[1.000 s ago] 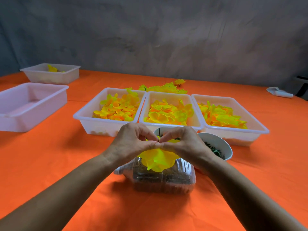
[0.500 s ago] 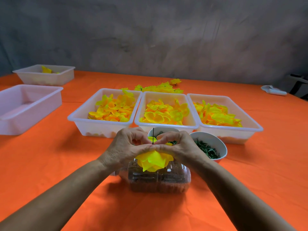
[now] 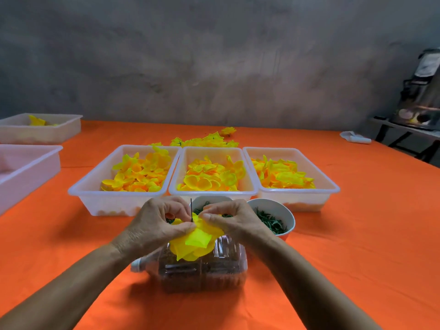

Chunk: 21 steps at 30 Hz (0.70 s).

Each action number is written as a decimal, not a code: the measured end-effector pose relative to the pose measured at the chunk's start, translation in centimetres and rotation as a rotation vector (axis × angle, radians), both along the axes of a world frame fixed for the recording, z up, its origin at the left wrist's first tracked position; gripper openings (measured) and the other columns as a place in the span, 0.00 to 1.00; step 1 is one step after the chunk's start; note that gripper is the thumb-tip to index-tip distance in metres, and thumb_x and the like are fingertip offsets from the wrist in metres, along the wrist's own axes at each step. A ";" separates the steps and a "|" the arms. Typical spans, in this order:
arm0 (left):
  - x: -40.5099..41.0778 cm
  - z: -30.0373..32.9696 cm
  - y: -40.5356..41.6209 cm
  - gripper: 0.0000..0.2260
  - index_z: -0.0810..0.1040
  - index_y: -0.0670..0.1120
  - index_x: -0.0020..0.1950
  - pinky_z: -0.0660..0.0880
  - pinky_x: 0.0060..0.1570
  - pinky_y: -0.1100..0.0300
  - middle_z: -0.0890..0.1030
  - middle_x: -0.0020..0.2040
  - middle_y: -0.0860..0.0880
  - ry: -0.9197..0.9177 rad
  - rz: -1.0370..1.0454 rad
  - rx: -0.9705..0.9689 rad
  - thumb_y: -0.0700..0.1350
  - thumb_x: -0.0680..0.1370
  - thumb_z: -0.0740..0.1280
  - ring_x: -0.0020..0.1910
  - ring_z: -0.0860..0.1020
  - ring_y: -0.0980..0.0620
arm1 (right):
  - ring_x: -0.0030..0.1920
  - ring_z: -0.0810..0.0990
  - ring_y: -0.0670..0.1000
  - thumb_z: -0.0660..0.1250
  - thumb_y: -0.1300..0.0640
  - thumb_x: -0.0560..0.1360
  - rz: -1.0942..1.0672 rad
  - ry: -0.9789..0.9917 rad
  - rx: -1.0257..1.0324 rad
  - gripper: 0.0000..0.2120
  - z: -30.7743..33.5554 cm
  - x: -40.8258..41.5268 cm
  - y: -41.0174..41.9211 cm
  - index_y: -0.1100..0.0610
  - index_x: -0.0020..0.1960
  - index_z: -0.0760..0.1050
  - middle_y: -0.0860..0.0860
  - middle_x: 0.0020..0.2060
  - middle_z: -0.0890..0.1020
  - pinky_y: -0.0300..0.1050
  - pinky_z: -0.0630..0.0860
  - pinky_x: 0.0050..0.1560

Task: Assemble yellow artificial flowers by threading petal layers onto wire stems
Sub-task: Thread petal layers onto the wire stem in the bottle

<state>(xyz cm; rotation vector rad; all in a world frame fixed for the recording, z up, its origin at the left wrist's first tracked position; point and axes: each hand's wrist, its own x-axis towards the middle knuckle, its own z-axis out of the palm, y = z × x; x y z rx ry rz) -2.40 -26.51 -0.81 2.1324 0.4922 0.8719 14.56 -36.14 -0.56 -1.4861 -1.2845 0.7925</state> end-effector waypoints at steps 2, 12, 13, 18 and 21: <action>0.3 0.7 0.1 0.11 0.79 0.45 0.28 0.74 0.42 0.57 0.81 0.36 0.49 0.031 -0.026 -0.018 0.34 0.65 0.77 0.37 0.78 0.52 | 0.41 0.81 0.39 0.71 0.58 0.74 -0.111 -0.018 0.049 0.05 0.4 1.7 0.1 0.58 0.48 0.84 0.47 0.41 0.85 0.34 0.75 0.44; 0.0 1.7 0.6 0.10 0.80 0.47 0.29 0.74 0.40 0.53 0.81 0.36 0.43 0.116 -0.129 -0.183 0.37 0.66 0.76 0.38 0.78 0.47 | 0.67 0.69 0.60 0.67 0.50 0.75 -0.717 -0.724 -0.388 0.20 2.1 18.2 2.6 0.53 0.66 0.74 0.55 0.67 0.74 0.50 0.68 0.65; -0.1 1.7 0.6 0.09 0.80 0.47 0.29 0.74 0.39 0.55 0.81 0.36 0.43 0.116 -0.135 -0.205 0.37 0.66 0.76 0.37 0.78 0.49 | 0.68 0.67 0.60 0.67 0.49 0.75 -0.737 -0.764 -0.442 0.22 2.1 19.3 2.9 0.52 0.68 0.71 0.55 0.68 0.72 0.51 0.67 0.65; -0.1 2.0 0.7 0.11 0.81 0.49 0.30 0.73 0.38 0.58 0.81 0.35 0.47 0.144 -0.150 -0.256 0.35 0.67 0.76 0.37 0.78 0.50 | 0.69 0.63 0.62 0.67 0.49 0.74 -0.702 -0.899 -0.647 0.29 1.8 22.5 5.4 0.51 0.73 0.64 0.56 0.70 0.67 0.53 0.66 0.64; -0.2 2.2 0.7 0.11 0.81 0.49 0.31 0.72 0.39 0.58 0.80 0.35 0.43 0.156 -0.157 -0.276 0.34 0.68 0.75 0.38 0.77 0.49 | 0.70 0.66 0.59 0.66 0.54 0.76 -0.547 -0.983 -0.757 0.29 1.5 23.4 6.4 0.58 0.74 0.61 0.58 0.71 0.66 0.48 0.67 0.66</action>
